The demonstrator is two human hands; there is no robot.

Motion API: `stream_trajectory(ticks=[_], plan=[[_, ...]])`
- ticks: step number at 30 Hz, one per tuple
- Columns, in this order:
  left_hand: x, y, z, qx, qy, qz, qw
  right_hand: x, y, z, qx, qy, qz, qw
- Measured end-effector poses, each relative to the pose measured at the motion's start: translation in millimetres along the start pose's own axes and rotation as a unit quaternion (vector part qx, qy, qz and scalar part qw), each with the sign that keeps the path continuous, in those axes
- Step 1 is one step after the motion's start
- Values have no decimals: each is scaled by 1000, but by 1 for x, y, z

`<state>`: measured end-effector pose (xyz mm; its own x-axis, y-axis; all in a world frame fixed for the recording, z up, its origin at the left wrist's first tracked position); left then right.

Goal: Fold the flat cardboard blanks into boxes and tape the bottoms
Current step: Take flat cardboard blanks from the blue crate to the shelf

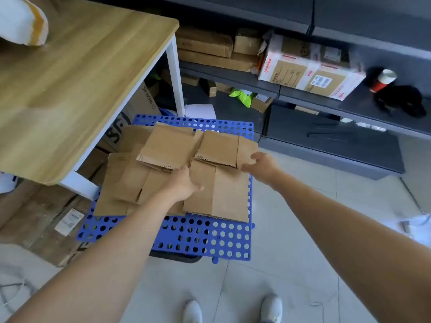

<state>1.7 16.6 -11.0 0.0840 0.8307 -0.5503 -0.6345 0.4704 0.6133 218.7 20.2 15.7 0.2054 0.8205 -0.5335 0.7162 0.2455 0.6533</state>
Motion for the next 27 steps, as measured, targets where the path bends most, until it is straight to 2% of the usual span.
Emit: stream_trajectory(ticks=[5,9,16,20,23,27], plan=[[25,-27,-7,-98,79,15,992,34,-11,20,71,-48,-23,996],[38,-41,-15,-164,132,69,975,58,-18,33,110,-96,-27,989],[53,-59,-34,-234,166,64,956,94,-37,53,209,-166,-6,964],[54,-57,-33,-253,169,67,950,101,-38,58,283,-195,-21,939],[46,-46,-25,-268,173,62,946,95,-29,51,366,-216,-38,904],[24,-23,0,-272,168,63,945,74,5,38,458,-203,-43,865]])
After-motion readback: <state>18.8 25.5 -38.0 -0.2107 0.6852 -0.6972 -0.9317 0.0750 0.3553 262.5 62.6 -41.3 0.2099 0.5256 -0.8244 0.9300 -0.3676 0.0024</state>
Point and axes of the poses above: each hand's wrist, its own x-axis towards the middle knuckle, its own y-axis out of the back of the hand, z = x × y, the point moved 2 cm from there along x, towards the middle knuckle, and after that the axes turned 5 degrees about -x, right-handed, at the moved point
